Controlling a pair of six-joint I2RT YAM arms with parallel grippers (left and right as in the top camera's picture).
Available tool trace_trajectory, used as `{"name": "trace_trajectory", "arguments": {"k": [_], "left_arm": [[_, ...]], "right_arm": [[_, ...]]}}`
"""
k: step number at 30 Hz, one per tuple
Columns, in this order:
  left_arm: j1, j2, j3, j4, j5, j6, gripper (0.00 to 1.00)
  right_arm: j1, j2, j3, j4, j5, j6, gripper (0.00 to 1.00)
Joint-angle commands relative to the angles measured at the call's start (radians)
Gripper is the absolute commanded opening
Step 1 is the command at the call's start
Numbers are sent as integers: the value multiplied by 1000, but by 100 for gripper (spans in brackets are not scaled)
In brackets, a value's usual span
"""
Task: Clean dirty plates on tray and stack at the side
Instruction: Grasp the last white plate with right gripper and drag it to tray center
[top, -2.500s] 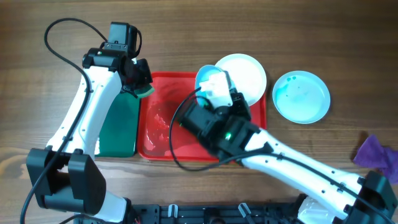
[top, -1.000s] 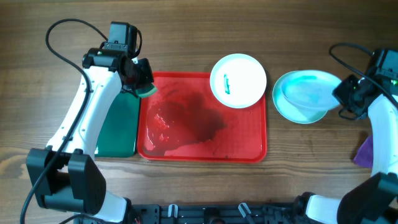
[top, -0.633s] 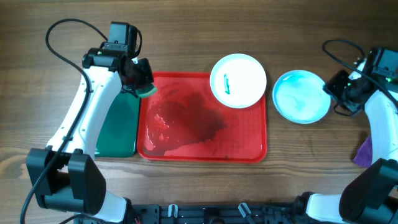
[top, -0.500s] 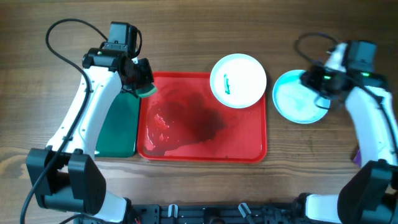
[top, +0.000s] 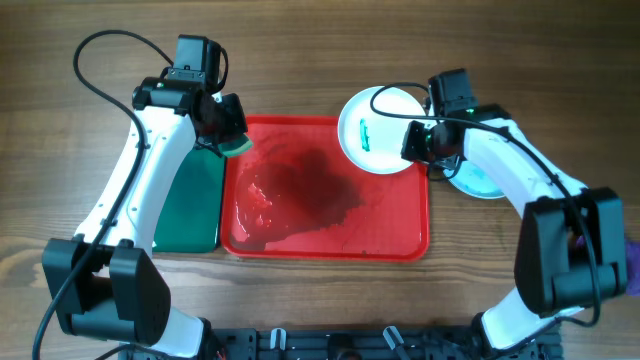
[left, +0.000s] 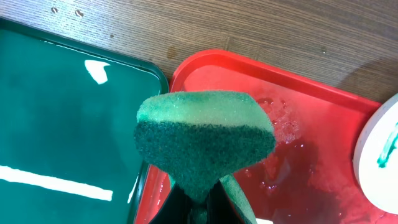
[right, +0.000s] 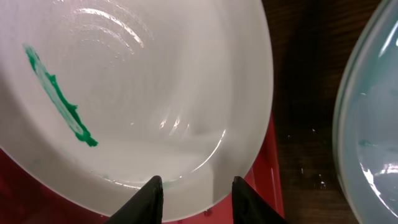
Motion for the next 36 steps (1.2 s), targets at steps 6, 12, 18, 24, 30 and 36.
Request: {"name": "trace_trajectory", "arguments": {"k": [6, 12, 18, 24, 30, 36], "left_arm": [[3, -5, 17, -5, 12, -13, 4], [3, -5, 17, -4, 11, -13, 4], [3, -5, 17, -4, 11, -12, 4], [3, -5, 17, -4, 11, -12, 4], [3, -5, 17, -4, 11, -12, 4], [3, -5, 17, -4, 12, -13, 4]], "right_arm": [[12, 62, 8, 5, 40, 14, 18], [87, 62, 8, -56, 32, -38, 18], [199, 62, 8, -144, 33, -63, 17], [326, 61, 16, -155, -38, -236, 18], [362, 60, 70, -172, -160, -349, 18], [252, -2, 154, -211, -146, -295, 19]]}}
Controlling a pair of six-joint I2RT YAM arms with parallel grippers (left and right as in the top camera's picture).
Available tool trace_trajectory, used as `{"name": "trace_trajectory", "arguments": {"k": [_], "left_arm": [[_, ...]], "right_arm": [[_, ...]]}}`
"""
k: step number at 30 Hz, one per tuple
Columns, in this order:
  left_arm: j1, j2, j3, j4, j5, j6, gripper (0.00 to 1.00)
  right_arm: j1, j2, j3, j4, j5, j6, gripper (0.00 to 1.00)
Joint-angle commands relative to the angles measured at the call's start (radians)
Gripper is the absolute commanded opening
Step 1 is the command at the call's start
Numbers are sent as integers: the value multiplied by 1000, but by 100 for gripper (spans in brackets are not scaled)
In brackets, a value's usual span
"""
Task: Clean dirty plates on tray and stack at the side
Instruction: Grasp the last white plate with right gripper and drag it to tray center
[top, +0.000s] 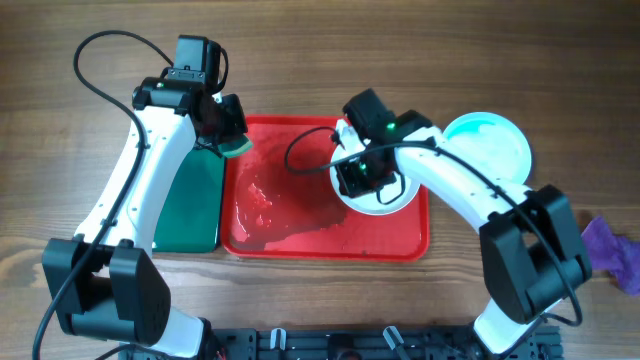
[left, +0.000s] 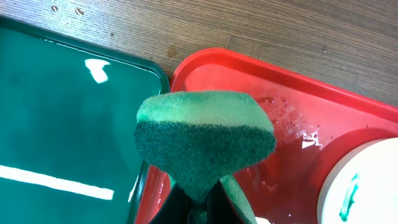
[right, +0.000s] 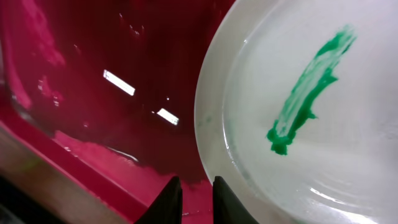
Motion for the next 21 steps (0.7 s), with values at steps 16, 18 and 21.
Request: {"name": "trace_trajectory", "arguments": {"k": [16, 18, 21], "left_arm": [[3, -5, 16, 0, 12, -12, 4], [3, -5, 16, 0, 12, -12, 4], [3, -5, 16, 0, 12, -12, 4]], "right_arm": [[-289, 38, -10, 155, 316, -257, 34], [-289, 55, -10, 165, 315, -256, 34], [-288, 95, -12, 162, 315, -255, 34]]}}
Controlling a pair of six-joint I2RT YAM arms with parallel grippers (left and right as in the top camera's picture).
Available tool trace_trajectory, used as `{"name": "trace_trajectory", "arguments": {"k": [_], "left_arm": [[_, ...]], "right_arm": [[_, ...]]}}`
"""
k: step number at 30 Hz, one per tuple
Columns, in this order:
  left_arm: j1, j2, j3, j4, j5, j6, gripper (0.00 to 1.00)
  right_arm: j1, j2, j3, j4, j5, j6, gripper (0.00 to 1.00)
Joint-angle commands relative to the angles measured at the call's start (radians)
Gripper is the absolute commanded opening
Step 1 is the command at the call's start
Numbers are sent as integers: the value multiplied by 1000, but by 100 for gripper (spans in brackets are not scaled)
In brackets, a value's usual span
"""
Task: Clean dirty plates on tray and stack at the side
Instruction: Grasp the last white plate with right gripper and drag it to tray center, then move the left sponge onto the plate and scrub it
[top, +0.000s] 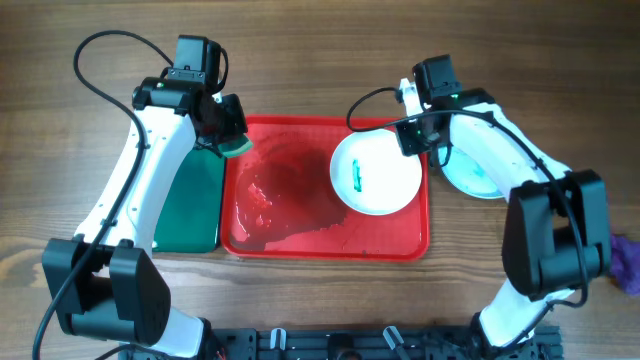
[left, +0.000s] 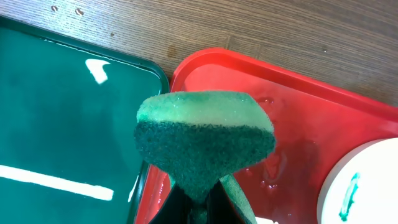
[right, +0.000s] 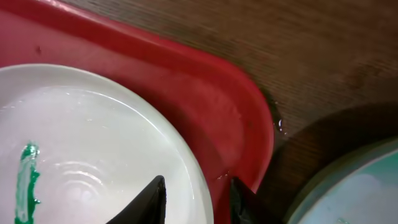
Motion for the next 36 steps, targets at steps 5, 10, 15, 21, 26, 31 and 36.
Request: {"name": "trace_trajectory", "arguments": {"k": [5, 10, 15, 21, 26, 31, 36], "left_arm": [[3, -5, 16, 0, 11, -12, 4], [3, -5, 16, 0, 12, -12, 4], [3, -5, 16, 0, 12, -13, 4], [3, -5, 2, -3, 13, -12, 4], [3, -5, -51, -4, 68, 48, 4], [3, -5, -70, 0, 99, 72, 4], [3, -5, -75, 1, 104, 86, 4]], "right_arm": [[-2, 69, -15, -56, -18, -7, 32], [12, 69, -17, -156, -176, 157, 4], [144, 69, -17, -80, -280, 476, 4], [263, 69, -17, 49, -267, 639, 10], [267, 69, -29, 76, -276, 676, 30], [296, 71, -69, 75, -313, 752, 28], [315, 72, -101, 124, -309, 803, 9]]}}
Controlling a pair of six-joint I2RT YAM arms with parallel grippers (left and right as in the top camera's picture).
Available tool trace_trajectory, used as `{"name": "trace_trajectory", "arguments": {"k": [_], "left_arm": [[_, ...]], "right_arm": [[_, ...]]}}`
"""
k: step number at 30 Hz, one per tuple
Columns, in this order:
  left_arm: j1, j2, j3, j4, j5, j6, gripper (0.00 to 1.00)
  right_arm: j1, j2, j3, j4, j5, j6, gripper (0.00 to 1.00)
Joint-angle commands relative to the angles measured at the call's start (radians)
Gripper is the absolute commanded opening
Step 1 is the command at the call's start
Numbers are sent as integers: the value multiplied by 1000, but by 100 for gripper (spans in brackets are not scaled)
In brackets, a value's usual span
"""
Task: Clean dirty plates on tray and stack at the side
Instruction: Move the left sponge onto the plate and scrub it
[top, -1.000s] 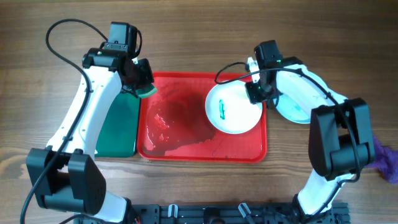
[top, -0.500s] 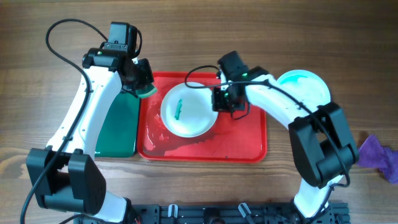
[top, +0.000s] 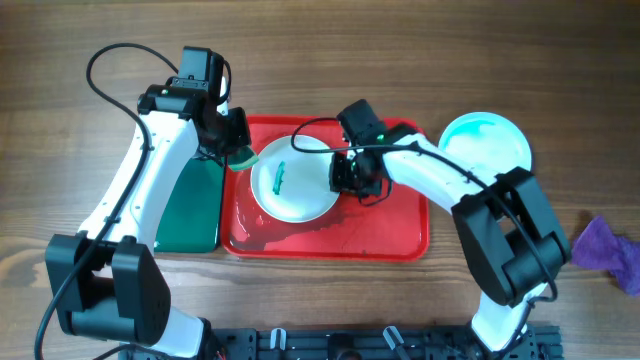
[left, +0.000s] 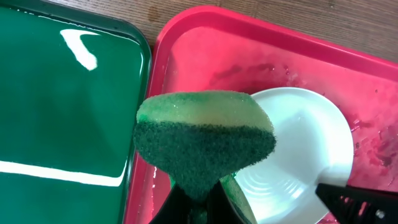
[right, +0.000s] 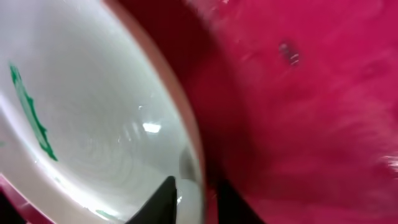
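A white plate (top: 293, 180) with a green smear (top: 279, 176) lies in the left half of the wet red tray (top: 390, 238). My right gripper (top: 345, 178) is shut on the plate's right rim; in the right wrist view its fingers straddle the rim of the plate (right: 81, 106). My left gripper (top: 232, 148) is shut on a green sponge (left: 204, 140), which hangs just above the left edge of the plate (left: 298, 155). A pale blue plate (top: 487, 143) sits on the table right of the tray.
A dark green tray (top: 190, 205) lies against the red tray's left side. A purple cloth (top: 605, 248) sits at the table's right edge. Water pools in the red tray's bottom (right: 298, 93).
The plate has gone from the tray's right part to its left half, my right gripper still shut on its rim. My left gripper with the sponge has shifted slightly toward the plate.
My right gripper held the smeared plate over the tray's far right corner. Then the plate lay inside the tray's right part, at both later moments. Now it is left of centre beside the sponge. My left gripper kept the sponge near the tray's top left corner throughout.
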Motion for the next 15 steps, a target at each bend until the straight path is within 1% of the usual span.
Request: {"name": "trace_trajectory", "arguments": {"k": [1, 6, 10, 14, 15], "left_arm": [[3, -5, -18, 8, 33, 32, 4], [3, -4, -64, 37, 34, 32, 4], [-4, -4, -80, 50, 42, 44, 4], [-64, -2, -80, 79, 41, 46, 4], [-80, 5, -80, 85, 41, 66, 4]], "right_arm": [[2, 17, -10, 34, -3, 39, 5], [1, 20, -10, 66, 15, 51, 4], [-1, 20, -10, 78, 13, 27, 4], [-4, 20, -10, 92, -2, 0, 4], [-8, 20, -10, 90, -2, 0, 4]]}}
